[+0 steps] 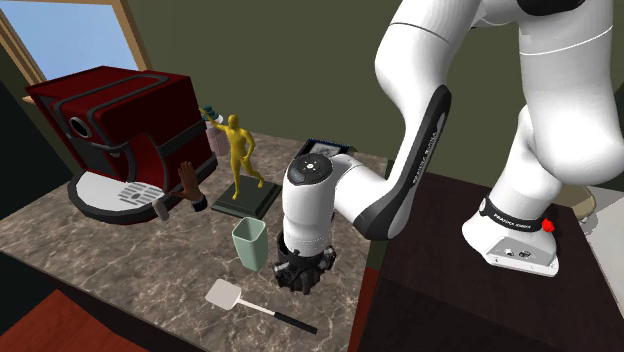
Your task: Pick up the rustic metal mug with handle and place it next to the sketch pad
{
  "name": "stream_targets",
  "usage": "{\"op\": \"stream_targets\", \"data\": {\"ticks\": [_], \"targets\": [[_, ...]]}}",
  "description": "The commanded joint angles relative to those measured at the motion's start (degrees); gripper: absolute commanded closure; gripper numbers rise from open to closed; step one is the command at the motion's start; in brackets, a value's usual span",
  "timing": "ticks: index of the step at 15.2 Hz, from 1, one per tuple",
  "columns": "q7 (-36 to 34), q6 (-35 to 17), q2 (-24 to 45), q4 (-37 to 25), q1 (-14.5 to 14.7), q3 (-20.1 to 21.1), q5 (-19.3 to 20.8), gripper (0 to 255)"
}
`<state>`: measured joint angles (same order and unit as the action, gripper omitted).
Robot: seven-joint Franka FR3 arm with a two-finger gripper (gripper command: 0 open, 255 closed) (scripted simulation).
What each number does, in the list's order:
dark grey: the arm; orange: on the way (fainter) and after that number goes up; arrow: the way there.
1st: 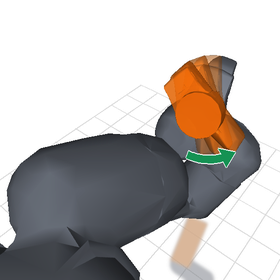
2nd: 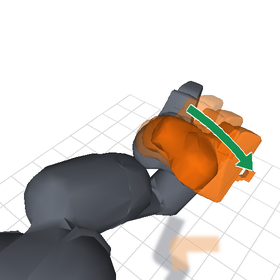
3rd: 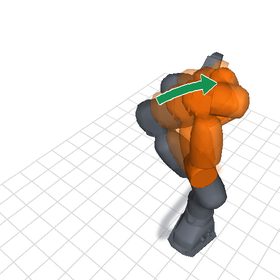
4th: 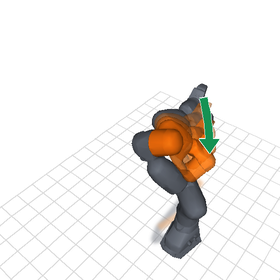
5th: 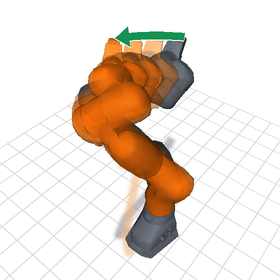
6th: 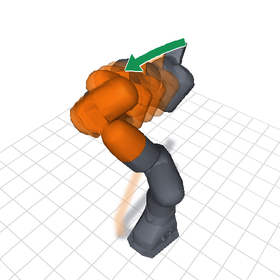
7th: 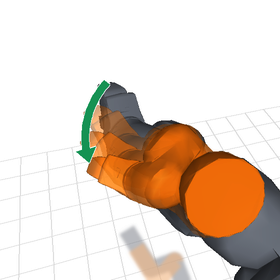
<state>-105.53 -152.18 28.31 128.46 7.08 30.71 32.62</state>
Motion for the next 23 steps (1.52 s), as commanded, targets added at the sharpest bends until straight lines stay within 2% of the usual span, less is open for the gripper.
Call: {"op": "stream_targets", "data": {"ticks": [1, 9, 23], "targets": [[0.0, 0.0, 0.0, 0.0, 0.0, 0.0, 0.0, 255], [0.0, 0.0, 0.0, 0.0, 0.0, 0.0, 0.0, 255], [7.7, 7.1, -9.9, 1.5, -6.7, 8.6, -10.9, 255]]}}
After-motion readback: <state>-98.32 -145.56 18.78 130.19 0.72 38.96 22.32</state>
